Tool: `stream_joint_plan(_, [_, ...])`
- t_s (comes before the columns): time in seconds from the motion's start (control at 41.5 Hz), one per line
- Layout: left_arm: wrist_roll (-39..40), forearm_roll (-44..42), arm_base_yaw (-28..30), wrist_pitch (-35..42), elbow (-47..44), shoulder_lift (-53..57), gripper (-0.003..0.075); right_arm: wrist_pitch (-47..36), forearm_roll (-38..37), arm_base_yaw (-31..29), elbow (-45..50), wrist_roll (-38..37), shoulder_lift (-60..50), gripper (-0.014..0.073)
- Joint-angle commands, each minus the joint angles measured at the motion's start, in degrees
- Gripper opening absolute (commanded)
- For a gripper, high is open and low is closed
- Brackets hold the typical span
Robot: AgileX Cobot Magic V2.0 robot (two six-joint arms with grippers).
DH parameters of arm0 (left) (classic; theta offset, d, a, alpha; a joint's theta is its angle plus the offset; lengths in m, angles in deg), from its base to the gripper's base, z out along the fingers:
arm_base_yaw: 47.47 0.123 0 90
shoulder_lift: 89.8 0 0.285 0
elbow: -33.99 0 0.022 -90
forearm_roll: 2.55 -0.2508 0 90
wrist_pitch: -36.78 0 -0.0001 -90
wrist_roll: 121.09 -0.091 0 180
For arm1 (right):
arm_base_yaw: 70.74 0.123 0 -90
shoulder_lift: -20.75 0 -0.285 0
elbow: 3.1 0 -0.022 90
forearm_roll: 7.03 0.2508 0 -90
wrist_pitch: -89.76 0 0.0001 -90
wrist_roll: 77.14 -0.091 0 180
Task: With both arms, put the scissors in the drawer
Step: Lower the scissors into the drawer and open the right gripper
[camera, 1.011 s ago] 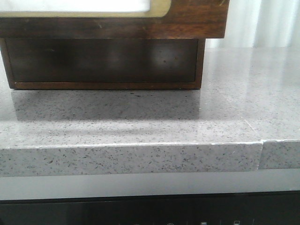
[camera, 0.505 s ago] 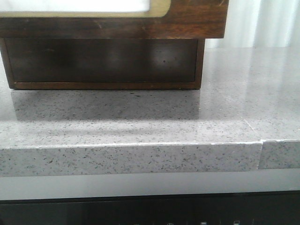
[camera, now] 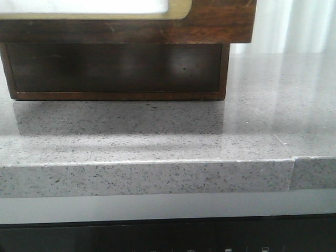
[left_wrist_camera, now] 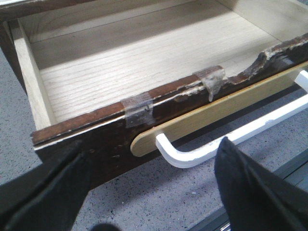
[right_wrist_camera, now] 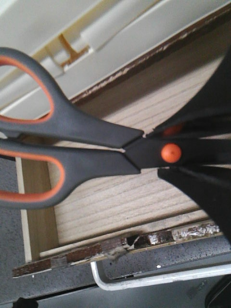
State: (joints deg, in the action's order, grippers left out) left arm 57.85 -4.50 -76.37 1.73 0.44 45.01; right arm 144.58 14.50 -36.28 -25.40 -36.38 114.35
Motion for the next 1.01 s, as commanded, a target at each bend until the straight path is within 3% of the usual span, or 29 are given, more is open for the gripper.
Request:
stream_joint_plan(0.0, [0.7, 0.1, -0.6, 4.7, 2.1, 0.0, 0.0526, -4.3, 1.3, 0.2, -1.8, 2.0, 0.6, 0.0045])
stream_joint_plan(0.385, [0.7, 0.1, -0.6, 4.7, 2.1, 0.0, 0.0526, -4.0, -0.4, 0.2, -1.8, 4.2, 7.9, 0.0055])
stream_joint_plan(0.481, [0.7, 0.1, -0.6, 4.7, 2.1, 0.0, 0.0526, -3.9, -0.5, 0.2, -1.8, 4.2, 8.2, 0.0112])
stream_joint_plan(0.674, [0.7, 0.1, -0.6, 4.7, 2.1, 0.0, 0.0526, -3.8, -0.5, 0.2, -1.8, 4.2, 8.2, 0.0318])
stream_joint_plan(0.987, [0.7, 0.1, -0.6, 4.7, 2.1, 0.0, 0.0526, -3.8, -0.6, -0.5, -1.8, 3.8, 7.8, 0.033])
